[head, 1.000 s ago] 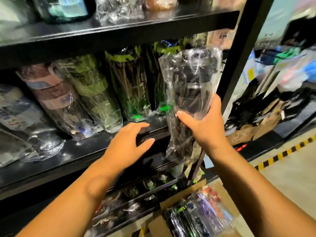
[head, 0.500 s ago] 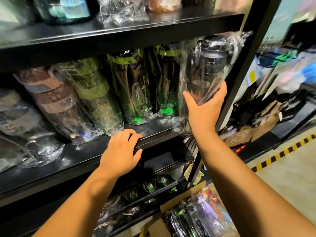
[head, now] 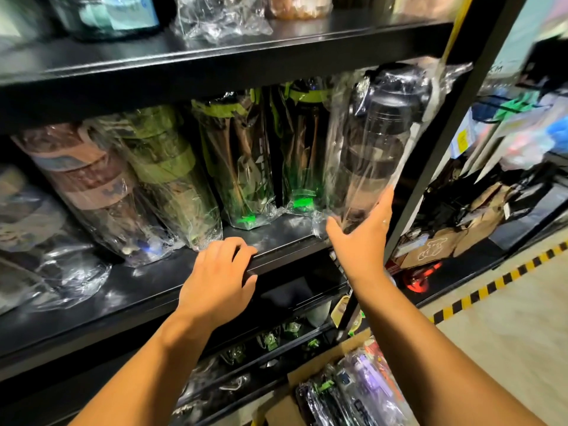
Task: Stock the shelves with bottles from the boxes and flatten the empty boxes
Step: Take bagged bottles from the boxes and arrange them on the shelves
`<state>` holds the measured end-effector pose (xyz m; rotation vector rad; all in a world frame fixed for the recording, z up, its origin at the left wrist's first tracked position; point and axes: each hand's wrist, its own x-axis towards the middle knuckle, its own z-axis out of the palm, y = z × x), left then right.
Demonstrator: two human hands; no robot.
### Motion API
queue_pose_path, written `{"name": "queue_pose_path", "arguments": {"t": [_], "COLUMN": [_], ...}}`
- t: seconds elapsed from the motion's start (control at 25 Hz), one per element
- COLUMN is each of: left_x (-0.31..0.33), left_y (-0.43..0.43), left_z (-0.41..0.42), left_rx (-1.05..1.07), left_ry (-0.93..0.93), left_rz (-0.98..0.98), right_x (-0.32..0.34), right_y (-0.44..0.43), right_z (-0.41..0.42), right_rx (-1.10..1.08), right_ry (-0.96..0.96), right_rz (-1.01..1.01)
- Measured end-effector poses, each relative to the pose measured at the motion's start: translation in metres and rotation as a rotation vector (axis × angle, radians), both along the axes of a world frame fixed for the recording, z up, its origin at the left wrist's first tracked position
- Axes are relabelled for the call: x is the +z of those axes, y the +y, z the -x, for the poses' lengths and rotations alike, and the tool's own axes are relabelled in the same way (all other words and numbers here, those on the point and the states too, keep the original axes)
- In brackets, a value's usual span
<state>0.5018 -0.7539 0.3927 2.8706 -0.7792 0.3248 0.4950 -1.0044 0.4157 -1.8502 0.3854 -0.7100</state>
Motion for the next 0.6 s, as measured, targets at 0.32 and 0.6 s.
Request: {"name": "queue_pose_path", "arguments": {"t": [0.32,0.6], "left_x": [-0.006,-0.007], "left_y": [0.001,0.001], "left_z": [-0.003,-0.004], "left_rx": [-0.03,-0.033], "left_ry": [-0.075,-0.113], "left_rz": [-0.03,-0.029], "right_x": [-0.005,-0.008], "right_y": [0.003,-0.002], "right_z": [-0.031,-0.043], "right_rx": [-0.085,-0.128], "right_ry": [-0.031,-0.017], "right_rz": [-0.029,-0.024]}}
